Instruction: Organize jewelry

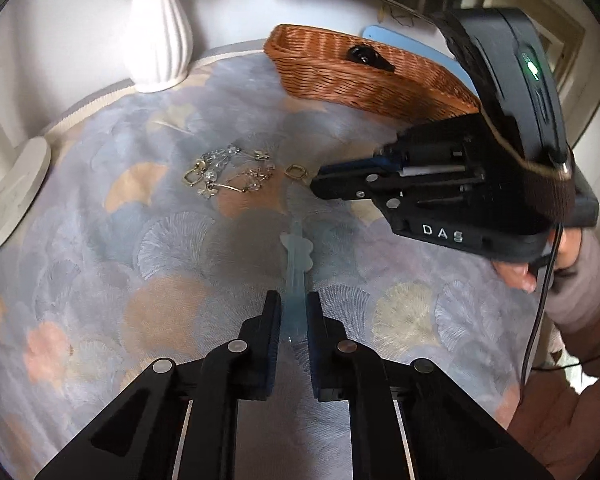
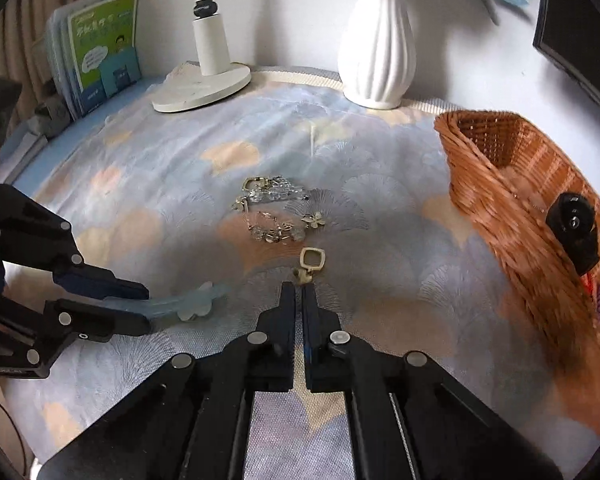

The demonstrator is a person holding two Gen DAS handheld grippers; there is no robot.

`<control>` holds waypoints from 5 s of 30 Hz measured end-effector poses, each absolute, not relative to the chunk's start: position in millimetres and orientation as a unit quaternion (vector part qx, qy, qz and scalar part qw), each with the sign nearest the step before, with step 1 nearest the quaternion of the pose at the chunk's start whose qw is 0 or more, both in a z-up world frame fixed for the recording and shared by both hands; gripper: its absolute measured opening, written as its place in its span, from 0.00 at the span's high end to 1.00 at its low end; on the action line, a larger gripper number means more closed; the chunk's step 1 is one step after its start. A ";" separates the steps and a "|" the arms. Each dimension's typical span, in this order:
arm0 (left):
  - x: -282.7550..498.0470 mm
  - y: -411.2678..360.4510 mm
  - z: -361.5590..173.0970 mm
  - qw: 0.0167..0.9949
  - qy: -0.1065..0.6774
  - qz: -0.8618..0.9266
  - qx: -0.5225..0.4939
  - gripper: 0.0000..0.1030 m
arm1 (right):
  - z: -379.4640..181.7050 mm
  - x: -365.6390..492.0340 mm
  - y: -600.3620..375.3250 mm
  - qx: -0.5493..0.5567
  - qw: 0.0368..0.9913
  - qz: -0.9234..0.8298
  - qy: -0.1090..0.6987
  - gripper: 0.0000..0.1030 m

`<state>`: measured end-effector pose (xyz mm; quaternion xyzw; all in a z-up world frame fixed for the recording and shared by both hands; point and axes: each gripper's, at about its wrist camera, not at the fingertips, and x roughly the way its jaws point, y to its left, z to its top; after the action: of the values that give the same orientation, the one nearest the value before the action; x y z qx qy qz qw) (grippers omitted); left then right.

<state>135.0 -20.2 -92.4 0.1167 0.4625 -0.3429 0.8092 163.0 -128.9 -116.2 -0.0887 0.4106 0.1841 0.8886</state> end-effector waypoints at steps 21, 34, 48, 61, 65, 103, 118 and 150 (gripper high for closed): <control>124.4 -12.0 -93.8 0.817 0.466 -0.330 0.077 0.88 | -112.4 180.8 -128.1 -0.022 0.874 0.173 0.453 0.83; 125.0 -3.7 -91.4 0.816 0.462 -0.345 0.047 0.88 | -103.9 172.6 -131.6 -0.021 0.889 0.139 0.436 0.89; 118.9 4.0 -45.7 0.829 0.420 -0.370 -0.015 0.88 | -63.8 120.5 -194.2 0.019 0.905 0.121 0.407 0.89; 128.1 -29.7 -14.9 0.836 0.400 -0.376 -0.004 0.88 | -32.2 96.8 -234.6 0.021 0.920 0.089 0.381 0.89; 135.9 -41.2 -7.7 0.835 0.397 -0.380 -0.001 0.88 | -11.6 91.6 -250.0 0.025 0.930 0.077 0.358 0.89; 275.3 -214.2 -42.3 0.817 0.462 -0.344 0.020 0.88 | -60.8 200.9 -403.1 0.200 0.896 0.049 0.394 0.88; 255.2 -152.4 -6.1 0.831 0.430 -0.350 -0.037 0.64 | -40.3 174.6 -387.1 0.194 0.906 0.062 0.370 0.71; 214.8 45.2 -61.4 0.858 0.419 -0.260 -0.143 0.64 | -59.5 179.4 -179.1 0.066 0.887 0.166 0.426 0.68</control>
<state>214.8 45.2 -61.4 -0.1429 0.4186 -0.2599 0.8584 179.4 -179.1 -59.5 0.0665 0.4259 0.1665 0.8868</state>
